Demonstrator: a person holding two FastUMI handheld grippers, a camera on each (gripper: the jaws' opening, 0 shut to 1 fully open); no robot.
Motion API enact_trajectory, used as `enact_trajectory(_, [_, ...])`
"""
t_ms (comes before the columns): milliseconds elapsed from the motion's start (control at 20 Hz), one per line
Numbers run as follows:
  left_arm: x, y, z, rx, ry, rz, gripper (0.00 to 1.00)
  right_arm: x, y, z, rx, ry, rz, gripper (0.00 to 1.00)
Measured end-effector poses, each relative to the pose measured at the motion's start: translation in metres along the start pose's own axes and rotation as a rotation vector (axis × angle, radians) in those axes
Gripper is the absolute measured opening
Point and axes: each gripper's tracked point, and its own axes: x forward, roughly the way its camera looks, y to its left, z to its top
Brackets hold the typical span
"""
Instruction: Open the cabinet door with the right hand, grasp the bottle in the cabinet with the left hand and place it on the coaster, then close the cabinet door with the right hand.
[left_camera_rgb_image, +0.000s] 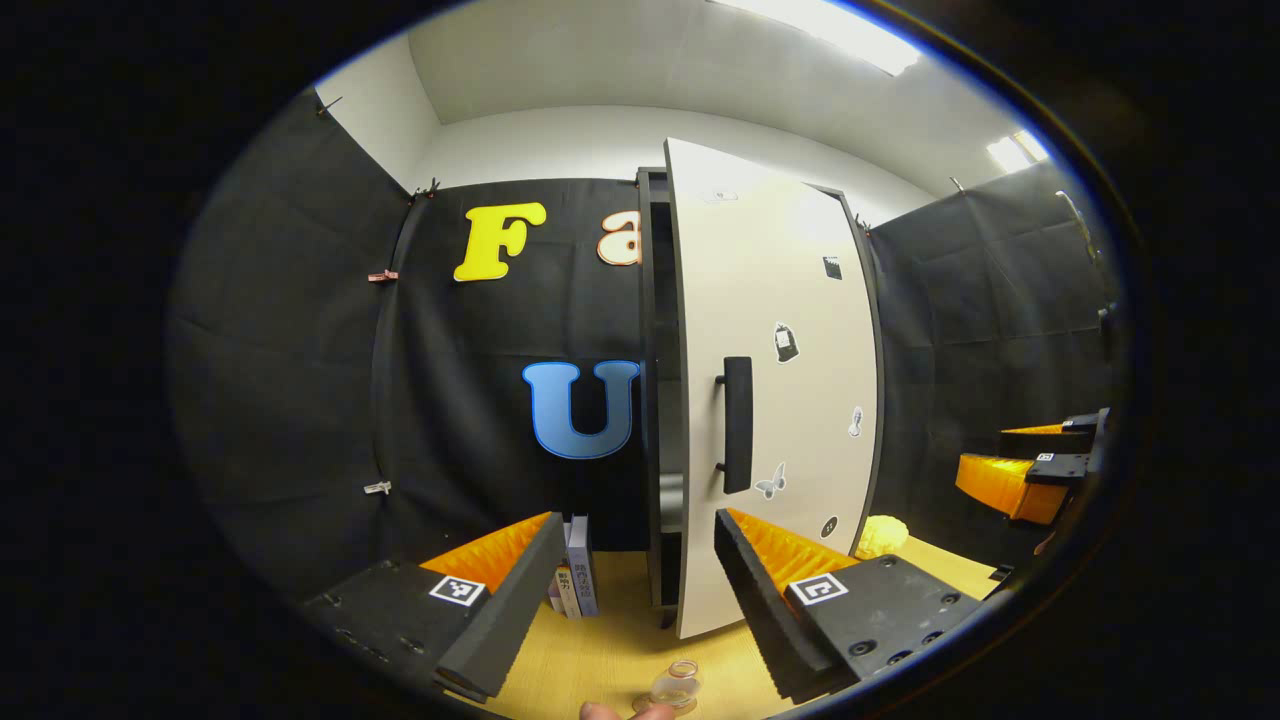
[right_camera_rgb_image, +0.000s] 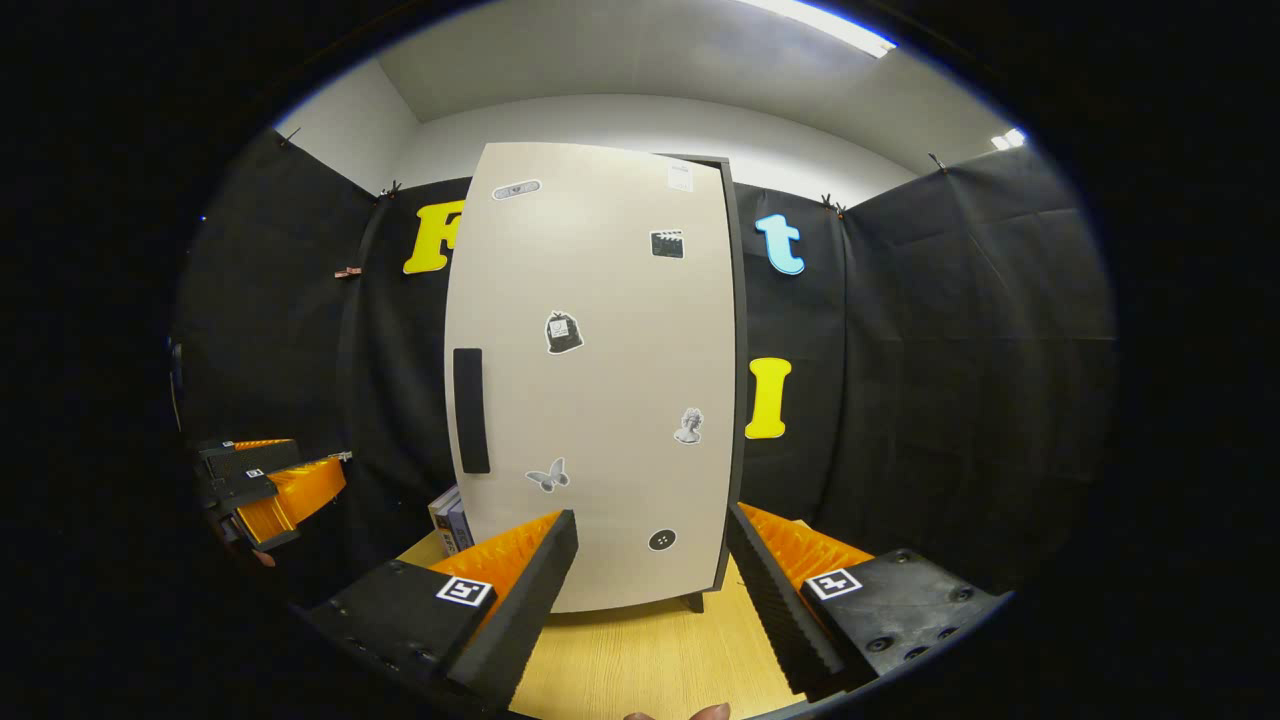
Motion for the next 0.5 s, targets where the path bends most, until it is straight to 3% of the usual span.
enact_trajectory(500, [-0.0012,-0.0075,-0.0061,-0.002,0.012,-0.016,0.92,-0.0035,-0.0058,-0.0009,-0.018,0.007,-0.009,0.98])
